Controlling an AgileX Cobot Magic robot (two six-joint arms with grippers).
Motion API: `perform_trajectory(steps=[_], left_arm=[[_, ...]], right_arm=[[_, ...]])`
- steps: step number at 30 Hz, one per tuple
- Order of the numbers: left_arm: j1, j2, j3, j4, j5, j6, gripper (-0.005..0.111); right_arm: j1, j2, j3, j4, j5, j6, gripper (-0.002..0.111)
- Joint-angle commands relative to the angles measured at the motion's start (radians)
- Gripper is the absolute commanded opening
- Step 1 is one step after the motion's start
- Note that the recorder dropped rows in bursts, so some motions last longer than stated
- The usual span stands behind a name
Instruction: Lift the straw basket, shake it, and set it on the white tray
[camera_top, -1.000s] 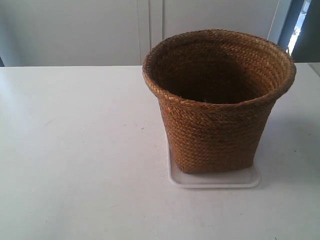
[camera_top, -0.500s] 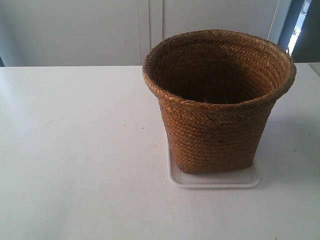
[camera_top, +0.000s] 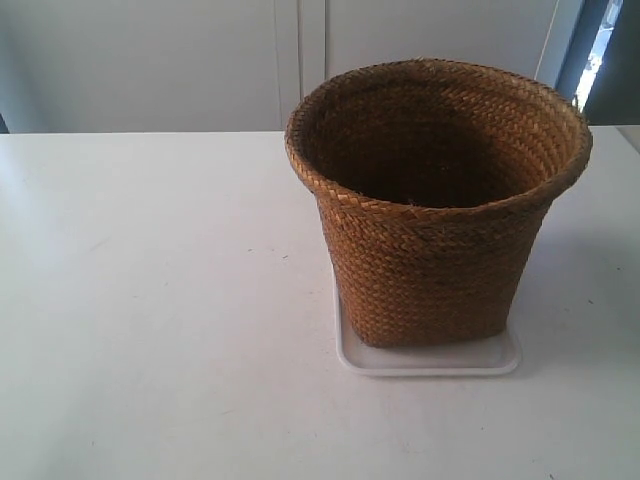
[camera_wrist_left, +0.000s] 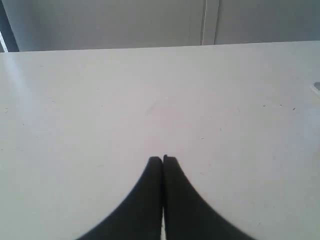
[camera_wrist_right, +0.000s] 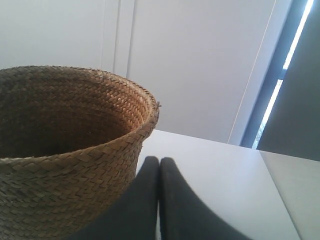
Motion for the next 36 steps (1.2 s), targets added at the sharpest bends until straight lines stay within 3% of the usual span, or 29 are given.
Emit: perform_trajectory(steps=[1,13,24,32,35,36], left_arm=[[0.0,-0.005,0.004,0.052,0.006,-0.063,0.0],[0.0,-0.005,0.004,0.052,0.006,-0.061,0.0],[0.0,-0.005,0.004,0.052,0.006,-0.061,0.0],[0.0,-0.005,0.004,0.052,0.006,-0.061,0.0],[0.0,-0.005,0.004,0.052,0.006,-0.061,0.0],[0.0,-0.005,0.004,0.052,0.006,-0.061,0.0]], right_arm=[[-0.004,-0.004,0.005,-0.001,-0.011,-0.003,0.0],[-0.004,-0.004,0.005,-0.001,-0.011,-0.003,0.0],[-0.004,-0.152,0.009,-0.001,0.025,-0.003,0.0],[-0.004,-0.154,0.304,-0.001,-0.097,-0.003,0.0],[-0.004,-0.176,0.365,-0.001,-0.082,-0.003,0.0],[-0.004,-0.19,0.365,-0.001,0.027,-0.003,0.0]])
